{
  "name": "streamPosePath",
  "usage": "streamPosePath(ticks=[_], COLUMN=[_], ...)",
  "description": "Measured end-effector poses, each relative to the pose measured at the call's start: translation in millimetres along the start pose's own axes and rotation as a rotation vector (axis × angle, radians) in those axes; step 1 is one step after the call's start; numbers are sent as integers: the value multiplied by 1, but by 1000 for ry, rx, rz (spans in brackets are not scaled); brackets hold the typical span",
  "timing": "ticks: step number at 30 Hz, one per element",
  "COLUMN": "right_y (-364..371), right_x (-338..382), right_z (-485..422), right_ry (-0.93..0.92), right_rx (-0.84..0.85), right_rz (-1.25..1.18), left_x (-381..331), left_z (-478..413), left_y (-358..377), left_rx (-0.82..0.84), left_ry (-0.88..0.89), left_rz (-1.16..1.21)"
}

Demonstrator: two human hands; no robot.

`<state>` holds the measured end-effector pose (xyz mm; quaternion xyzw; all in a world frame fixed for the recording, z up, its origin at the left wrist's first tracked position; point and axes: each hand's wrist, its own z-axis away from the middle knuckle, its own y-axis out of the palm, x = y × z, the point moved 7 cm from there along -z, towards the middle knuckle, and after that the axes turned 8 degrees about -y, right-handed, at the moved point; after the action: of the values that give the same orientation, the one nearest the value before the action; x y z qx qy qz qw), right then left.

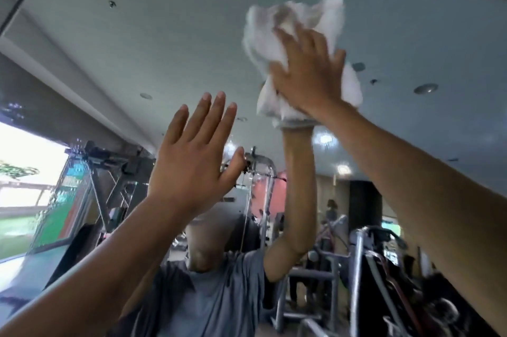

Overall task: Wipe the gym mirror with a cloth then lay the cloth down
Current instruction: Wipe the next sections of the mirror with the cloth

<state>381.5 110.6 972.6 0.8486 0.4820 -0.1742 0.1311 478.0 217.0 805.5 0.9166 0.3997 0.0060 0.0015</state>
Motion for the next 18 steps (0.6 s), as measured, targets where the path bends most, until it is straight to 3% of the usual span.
streamPosePath(ticks=[4,6,8,10,12,13,15,18], right_y=[-3,-9,-10,-14,-12,-11,-6,-4], right_x=[25,-7,-42,-56,-37,-17,23,55], right_z=[100,109,86,60,46,46,59,105], right_ry=[-622,-745,-524,-144,137,181,103,-315], right_rx=[128,180,167,59,-22,-25,-17,33], right_rz=[-75,-35,-25,-32,23,49,38,-40], left_x=[2,2,2,2,1,2,4,5], left_z=[44,58,63,61,60,61,67,76], left_y=[-3,-4,-4,-2,-3,-4,-5,-8], left_rx=[8,21,30,31,29,24,5,-43], left_ry=[-19,5,12,-4,-13,-17,-18,0], left_rz=[12,19,24,30,32,36,42,31])
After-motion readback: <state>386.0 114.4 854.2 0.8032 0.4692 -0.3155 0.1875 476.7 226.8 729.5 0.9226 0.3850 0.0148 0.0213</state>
